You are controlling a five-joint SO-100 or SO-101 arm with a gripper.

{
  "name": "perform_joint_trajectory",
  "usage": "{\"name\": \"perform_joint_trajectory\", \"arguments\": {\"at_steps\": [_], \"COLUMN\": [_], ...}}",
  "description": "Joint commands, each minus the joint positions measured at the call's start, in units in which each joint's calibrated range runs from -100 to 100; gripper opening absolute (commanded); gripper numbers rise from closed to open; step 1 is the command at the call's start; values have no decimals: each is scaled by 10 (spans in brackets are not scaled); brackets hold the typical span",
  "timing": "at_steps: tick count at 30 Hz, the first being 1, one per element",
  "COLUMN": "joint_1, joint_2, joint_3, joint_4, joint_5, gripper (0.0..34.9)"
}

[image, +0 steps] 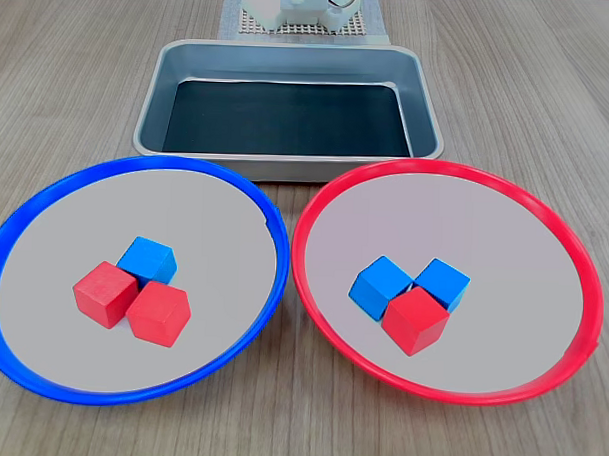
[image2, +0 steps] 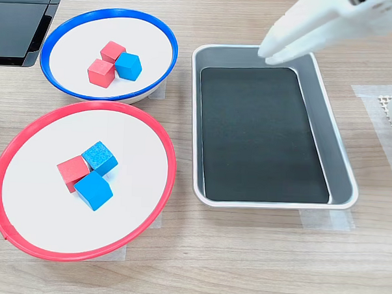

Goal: Relocate any misplaced blocks to their matching dishes.

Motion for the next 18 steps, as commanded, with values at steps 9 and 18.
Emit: {"name": "perform_joint_trajectory", "arguments": {"at_steps": [9,18], "joint_1": [28,71], "joint_2": [375,659], "joint_3": [-327,-587], "joint_4": [-88,-74], "joint_5": [-11,-153], "gripper": [8,127]}}
